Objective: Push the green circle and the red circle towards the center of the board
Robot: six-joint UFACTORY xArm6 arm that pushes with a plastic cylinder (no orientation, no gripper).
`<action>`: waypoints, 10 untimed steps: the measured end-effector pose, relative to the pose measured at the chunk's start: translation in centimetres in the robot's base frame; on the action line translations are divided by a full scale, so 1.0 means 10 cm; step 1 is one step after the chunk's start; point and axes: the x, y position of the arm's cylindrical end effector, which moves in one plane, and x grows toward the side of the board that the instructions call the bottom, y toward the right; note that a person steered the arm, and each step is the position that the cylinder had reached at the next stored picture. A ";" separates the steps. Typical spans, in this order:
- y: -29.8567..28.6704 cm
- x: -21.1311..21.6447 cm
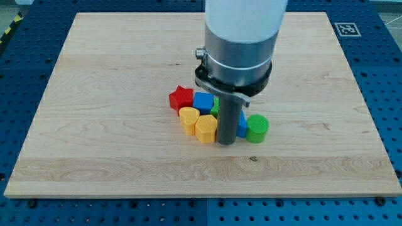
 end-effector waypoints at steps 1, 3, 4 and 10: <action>-0.01 -0.05; -0.19 -0.05; -0.20 0.33; 0.74 -0.02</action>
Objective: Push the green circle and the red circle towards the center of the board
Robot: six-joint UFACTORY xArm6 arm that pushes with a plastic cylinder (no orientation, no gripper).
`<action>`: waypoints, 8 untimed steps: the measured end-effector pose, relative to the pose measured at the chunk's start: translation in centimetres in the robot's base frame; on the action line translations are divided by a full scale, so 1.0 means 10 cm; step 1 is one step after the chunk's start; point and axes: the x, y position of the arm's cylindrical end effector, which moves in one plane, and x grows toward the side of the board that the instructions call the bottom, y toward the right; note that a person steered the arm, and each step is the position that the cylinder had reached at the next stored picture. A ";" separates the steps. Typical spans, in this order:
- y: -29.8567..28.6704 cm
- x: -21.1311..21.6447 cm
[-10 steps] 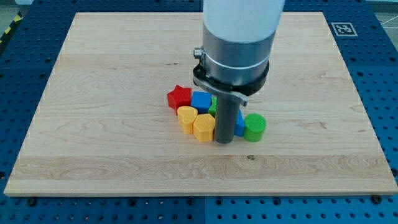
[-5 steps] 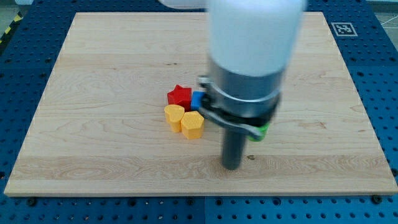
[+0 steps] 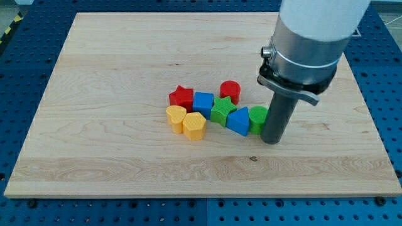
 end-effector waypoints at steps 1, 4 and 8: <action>0.00 -0.21; 0.03 -0.33; -0.19 -0.46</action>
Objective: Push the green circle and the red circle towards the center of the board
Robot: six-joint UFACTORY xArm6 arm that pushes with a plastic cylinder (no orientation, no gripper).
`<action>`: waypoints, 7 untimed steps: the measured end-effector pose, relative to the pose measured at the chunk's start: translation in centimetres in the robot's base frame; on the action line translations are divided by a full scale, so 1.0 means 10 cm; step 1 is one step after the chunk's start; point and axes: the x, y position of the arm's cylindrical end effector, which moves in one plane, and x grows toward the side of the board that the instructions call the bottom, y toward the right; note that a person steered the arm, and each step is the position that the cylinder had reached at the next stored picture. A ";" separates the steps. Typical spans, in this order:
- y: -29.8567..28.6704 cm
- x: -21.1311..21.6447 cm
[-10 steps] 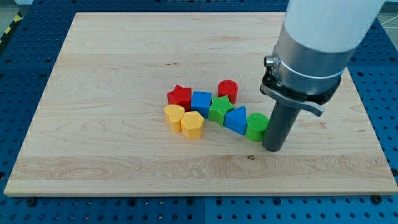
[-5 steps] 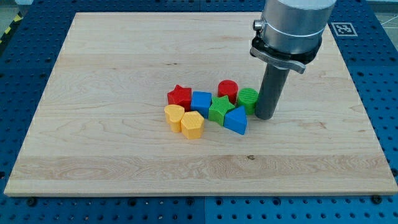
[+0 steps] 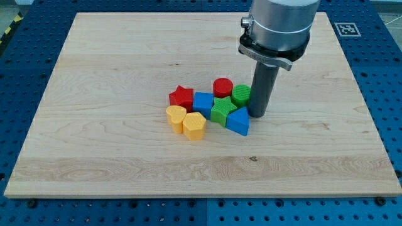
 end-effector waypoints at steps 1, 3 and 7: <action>-0.07 0.00; -0.26 0.00; 0.38 -0.17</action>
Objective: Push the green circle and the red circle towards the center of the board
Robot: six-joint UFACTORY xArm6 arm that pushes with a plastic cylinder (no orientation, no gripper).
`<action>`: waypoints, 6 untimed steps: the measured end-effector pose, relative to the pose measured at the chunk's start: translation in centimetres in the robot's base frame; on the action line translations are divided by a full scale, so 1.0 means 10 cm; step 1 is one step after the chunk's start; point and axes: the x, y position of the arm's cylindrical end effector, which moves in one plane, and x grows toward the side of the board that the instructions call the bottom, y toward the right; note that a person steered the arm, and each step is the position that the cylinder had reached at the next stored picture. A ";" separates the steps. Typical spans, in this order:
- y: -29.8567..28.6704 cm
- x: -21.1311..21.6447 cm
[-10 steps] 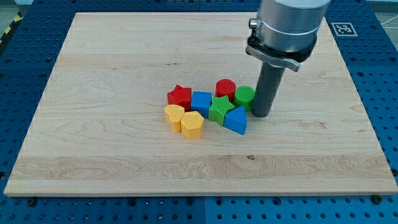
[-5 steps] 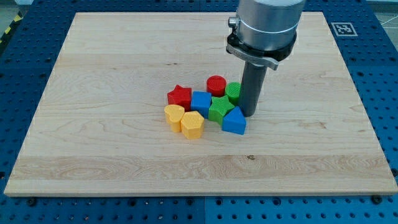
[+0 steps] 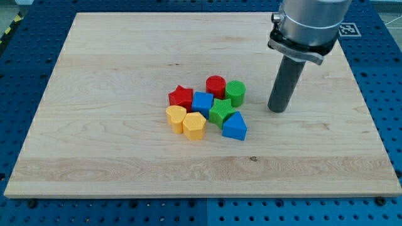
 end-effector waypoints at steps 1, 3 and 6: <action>-0.13 -0.03; -0.41 -0.03; -0.83 -0.06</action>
